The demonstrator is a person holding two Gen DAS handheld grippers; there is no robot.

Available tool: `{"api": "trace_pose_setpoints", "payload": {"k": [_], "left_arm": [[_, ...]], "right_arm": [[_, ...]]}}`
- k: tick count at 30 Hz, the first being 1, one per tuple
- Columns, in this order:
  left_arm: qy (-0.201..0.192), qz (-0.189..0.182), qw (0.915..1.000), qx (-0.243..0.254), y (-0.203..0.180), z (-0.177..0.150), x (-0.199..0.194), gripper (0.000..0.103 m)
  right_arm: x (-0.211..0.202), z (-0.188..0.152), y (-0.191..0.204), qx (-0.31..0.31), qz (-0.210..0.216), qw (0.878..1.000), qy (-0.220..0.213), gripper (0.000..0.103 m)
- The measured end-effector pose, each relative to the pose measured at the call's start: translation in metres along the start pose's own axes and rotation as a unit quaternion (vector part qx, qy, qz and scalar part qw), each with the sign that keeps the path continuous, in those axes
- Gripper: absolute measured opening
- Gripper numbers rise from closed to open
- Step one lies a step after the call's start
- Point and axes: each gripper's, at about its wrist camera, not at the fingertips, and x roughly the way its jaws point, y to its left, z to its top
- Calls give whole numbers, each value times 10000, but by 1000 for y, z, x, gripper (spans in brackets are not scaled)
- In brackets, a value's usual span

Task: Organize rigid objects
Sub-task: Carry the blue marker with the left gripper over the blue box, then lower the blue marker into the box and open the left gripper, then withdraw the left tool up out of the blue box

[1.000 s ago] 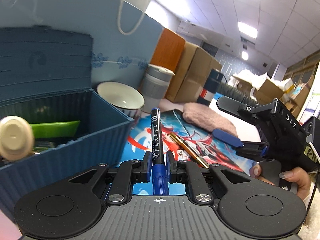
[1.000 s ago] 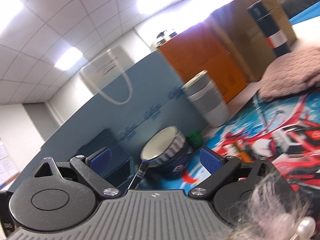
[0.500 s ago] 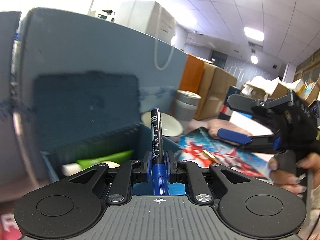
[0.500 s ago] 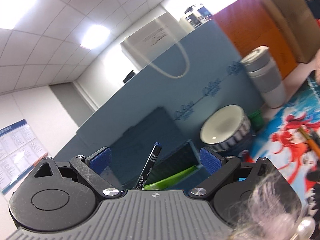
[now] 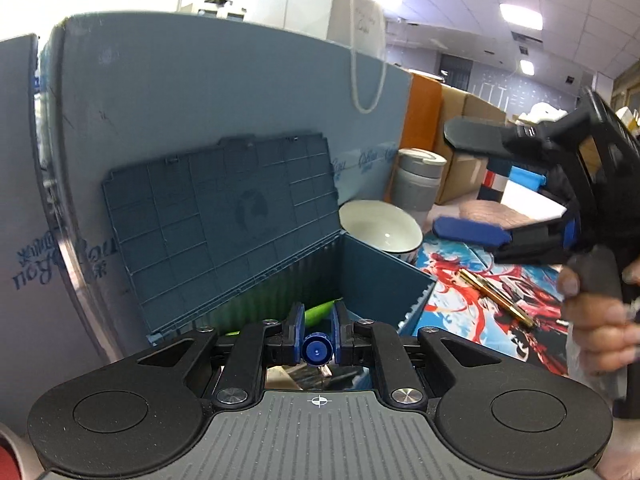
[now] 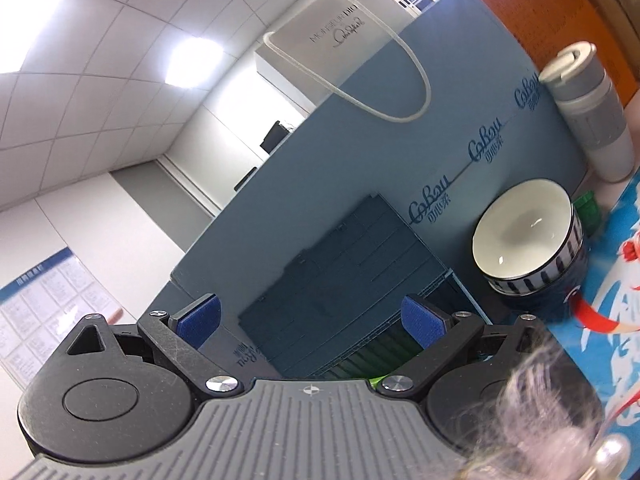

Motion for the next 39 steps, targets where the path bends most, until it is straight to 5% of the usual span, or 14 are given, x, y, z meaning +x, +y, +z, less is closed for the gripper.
{"api": "trace_pose_setpoints", "payload": {"k": [8,14,16,21,29,39], "left_arm": [[305,444,9985,-109,-2,-9,32,13],[57,766,9959,-474,1,-17,21,17],[-108,885,9942,-607,0,-19,13,22],[-719,961,9893,-829,-11,-28,-16,66],[-1353,965,9789,-1185,-31,-42,-58,90],[-2108,1343,9595,-1298,-53,-63,-94,103]], "right_arm": [[0,4,-17,179,-103,9998,78,97],[-1,1,-15,115,-173,9998,73,97],[0,1,-15,109,-182,9997,87,97],[-2,0,-11,6,-226,9997,34,97],[-25,-13,8,-440,-365,9980,-288,98],[-63,-35,15,-1105,-718,9866,-967,103]]}}
